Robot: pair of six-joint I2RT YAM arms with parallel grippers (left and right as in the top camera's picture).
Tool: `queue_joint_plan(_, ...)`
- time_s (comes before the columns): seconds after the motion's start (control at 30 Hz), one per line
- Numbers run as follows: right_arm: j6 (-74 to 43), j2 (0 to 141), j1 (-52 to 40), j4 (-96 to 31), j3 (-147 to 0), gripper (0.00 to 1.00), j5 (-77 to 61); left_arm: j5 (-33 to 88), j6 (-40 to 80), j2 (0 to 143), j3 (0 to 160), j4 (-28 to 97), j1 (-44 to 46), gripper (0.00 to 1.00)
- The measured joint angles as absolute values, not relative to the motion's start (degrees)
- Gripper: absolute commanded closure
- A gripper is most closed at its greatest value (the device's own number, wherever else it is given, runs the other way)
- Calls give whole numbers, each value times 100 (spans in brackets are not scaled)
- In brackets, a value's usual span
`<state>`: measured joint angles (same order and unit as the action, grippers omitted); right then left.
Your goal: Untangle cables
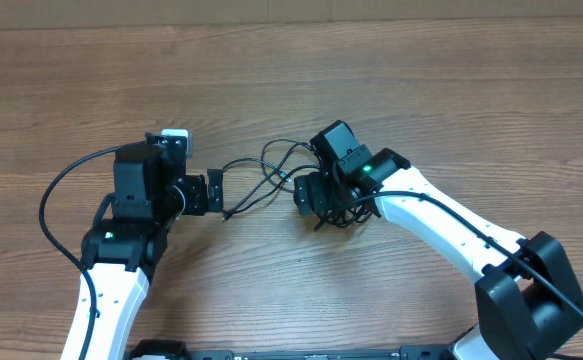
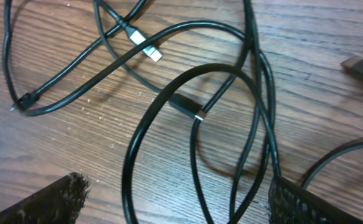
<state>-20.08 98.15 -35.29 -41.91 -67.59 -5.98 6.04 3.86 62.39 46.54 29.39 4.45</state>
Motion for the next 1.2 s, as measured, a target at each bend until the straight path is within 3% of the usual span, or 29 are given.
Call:
queue_joint_plan(0.2,-1859,9896,-3540,-3828,-6759,15,-869,604,386,6239,4654,2915,445,0)
queue_joint_plan(0.23,-1852,9959,-3555,-3809,-6759,21,-875,604,386,6239,4654,2915,445,0)
queue_joint_plan(0.27,-1828,10092,-3583,-3798,-6759,40,-884,604,386,6239,4654,2912,445,0)
queue_joint_plan(0.3,-1809,10267,-3616,-3798,-6759,94,-888,604,386,6239,4654,2912,445,0)
queue_joint_plan(0.43,-1968,10455,-3647,-3828,-6755,96,-902,604,386,6239,4654,2875,445,0)
queue_joint_plan(0.53,-2053,10346,-3629,-4554,-6930,96,-775,604,386,6239,4654,2873,445,0)
queue_joint_plan(0.77,-2095,8650,-3607,-6053,-9240,96,567,604,386,6239,4654,2873,445,0)
queue_joint_plan(0.93,-2080,7358,-3610,-5459,-10379,96,2102,604,386,6239,4654,2867,445,0)
queue_joint_plan(1.2,-888,6346,-3607,-3166,-10571,96,3791,604,386,6239,4654,2851,445,0)
